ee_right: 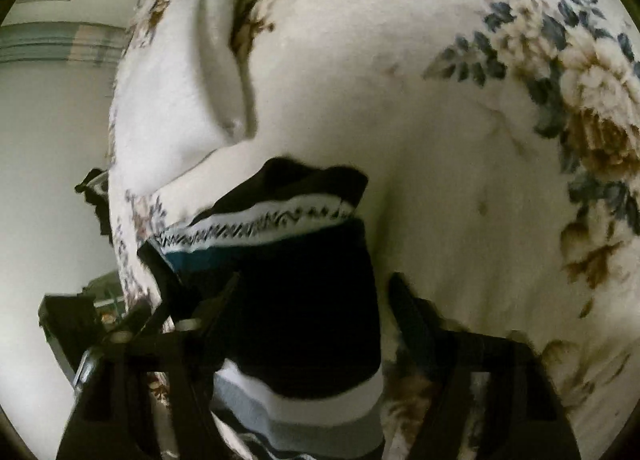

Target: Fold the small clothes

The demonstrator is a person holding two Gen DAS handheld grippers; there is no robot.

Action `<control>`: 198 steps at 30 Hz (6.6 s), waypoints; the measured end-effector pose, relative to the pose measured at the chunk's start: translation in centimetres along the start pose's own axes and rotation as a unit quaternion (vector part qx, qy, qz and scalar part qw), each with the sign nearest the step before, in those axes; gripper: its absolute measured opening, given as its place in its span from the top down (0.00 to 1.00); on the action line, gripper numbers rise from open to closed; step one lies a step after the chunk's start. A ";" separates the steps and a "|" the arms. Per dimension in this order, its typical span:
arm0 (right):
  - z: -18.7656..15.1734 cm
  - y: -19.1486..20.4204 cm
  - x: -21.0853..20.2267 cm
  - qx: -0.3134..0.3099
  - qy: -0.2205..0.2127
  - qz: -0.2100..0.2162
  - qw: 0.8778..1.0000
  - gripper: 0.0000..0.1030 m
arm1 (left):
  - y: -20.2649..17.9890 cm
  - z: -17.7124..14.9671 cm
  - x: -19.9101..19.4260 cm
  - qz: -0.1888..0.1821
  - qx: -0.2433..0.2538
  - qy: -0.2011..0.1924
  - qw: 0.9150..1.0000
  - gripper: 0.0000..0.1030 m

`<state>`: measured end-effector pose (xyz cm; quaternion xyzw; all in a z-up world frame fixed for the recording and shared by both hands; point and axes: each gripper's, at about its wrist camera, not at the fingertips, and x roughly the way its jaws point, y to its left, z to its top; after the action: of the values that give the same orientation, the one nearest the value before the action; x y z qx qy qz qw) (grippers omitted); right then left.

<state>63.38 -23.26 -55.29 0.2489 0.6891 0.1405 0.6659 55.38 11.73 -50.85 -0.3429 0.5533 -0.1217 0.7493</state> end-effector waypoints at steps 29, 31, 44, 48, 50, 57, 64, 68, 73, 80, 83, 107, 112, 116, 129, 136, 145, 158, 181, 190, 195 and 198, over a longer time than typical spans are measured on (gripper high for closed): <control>-23.9 -4.0 -3.7 0.057 0.063 -0.017 0.996 0.37 | 4.1 -17.1 -13.6 0.046 0.040 0.067 0.996 0.31; -28.4 -5.6 -2.7 0.070 0.083 -0.007 0.994 0.37 | 5.4 -21.3 -13.9 0.075 0.025 0.087 0.993 0.31; -46.4 -9.4 5.7 0.106 0.170 -0.028 0.979 0.37 | 10.4 -35.4 -14.2 0.133 -0.017 0.123 0.983 0.95; -48.7 -8.1 6.8 0.075 0.163 -0.060 0.982 0.94 | 8.9 -36.0 -15.9 0.127 0.009 0.085 0.988 0.96; -49.7 -7.2 6.6 0.058 0.145 -0.075 0.985 0.94 | 8.7 -36.5 -16.4 0.121 0.009 0.076 0.990 0.96; -52.3 -3.5 6.3 -0.004 0.130 -0.131 0.983 0.96 | 8.5 -38.3 -18.1 0.108 0.000 0.061 0.992 0.96; -53.0 -6.0 9.7 0.041 0.181 -0.114 0.976 0.95 | 11.8 -37.7 -16.4 0.105 -0.030 0.095 0.989 0.94; -51.8 -7.1 7.7 0.064 0.169 -0.075 0.981 0.52 | 10.7 -36.4 -17.9 0.105 -0.028 0.106 0.988 0.56; -46.5 -6.2 4.0 0.082 0.100 -0.018 0.991 0.36 | 8.0 -30.5 -18.7 0.045 -0.038 0.053 0.997 0.37; -33.0 -5.2 0.5 0.118 -0.009 0.038 0.992 0.30 | 3.1 -14.7 -11.7 -0.019 -0.011 -0.001 1.000 0.37; -27.1 -3.7 0.3 0.124 -0.042 0.053 0.990 0.30 | 1.9 -8.9 -7.4 -0.029 0.005 0.005 1.000 0.37; -2.2 1.2 4.3 0.080 -0.063 -0.043 0.994 0.90 | 5.6 3.3 2.0 -0.042 0.022 0.040 0.998 0.90; -5.2 0.4 2.4 0.081 -0.036 -0.015 0.996 0.43 | 4.4 1.6 -1.4 -0.051 0.024 0.041 0.998 0.41; -10.9 -0.3 0.2 0.070 -0.009 0.003 0.997 0.43 | 3.9 -1.5 -5.6 -0.044 0.028 0.035 0.998 0.39; -38.3 -5.6 1.6 0.088 0.131 0.004 0.987 0.39 | 8.9 -24.7 -17.0 0.060 -0.027 0.084 0.994 0.32; -47.0 -7.3 5.3 0.100 0.161 -0.009 0.982 0.39 | 11.8 -34.7 -15.6 0.074 -0.052 0.127 0.988 0.34; -51.6 -5.6 7.0 0.037 0.145 -0.101 0.984 0.99 | 9.7 -38.4 -16.1 0.099 -0.008 0.094 0.991 0.95; -50.8 -6.0 8.1 0.050 0.151 -0.028 0.987 0.39 | 13.5 -37.9 -18.1 0.037 -0.066 0.074 0.994 0.33; -51.2 -5.8 6.5 0.120 0.134 0.150 0.972 0.88 | 7.7 -37.5 -16.0 -0.010 -0.045 0.127 0.991 0.89; -41.1 -2.1 -2.6 0.107 0.011 0.217 0.970 0.88 | -0.2 -26.5 -17.6 -0.082 -0.009 0.031 0.996 0.89; -31.1 -0.1 -4.9 0.100 -0.057 0.217 0.969 0.88 | -2.3 -17.1 -15.3 -0.105 0.022 -0.006 0.994 0.89; -25.0 1.0 -4.8 0.095 -0.081 0.202 0.971 0.88 | -3.3 -10.9 -12.0 -0.106 0.029 -0.015 0.994 0.89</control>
<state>38.81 -21.55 -48.85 0.4554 0.5789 0.1854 0.6505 41.77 11.94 -41.40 -0.3796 0.4984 -0.2110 0.7503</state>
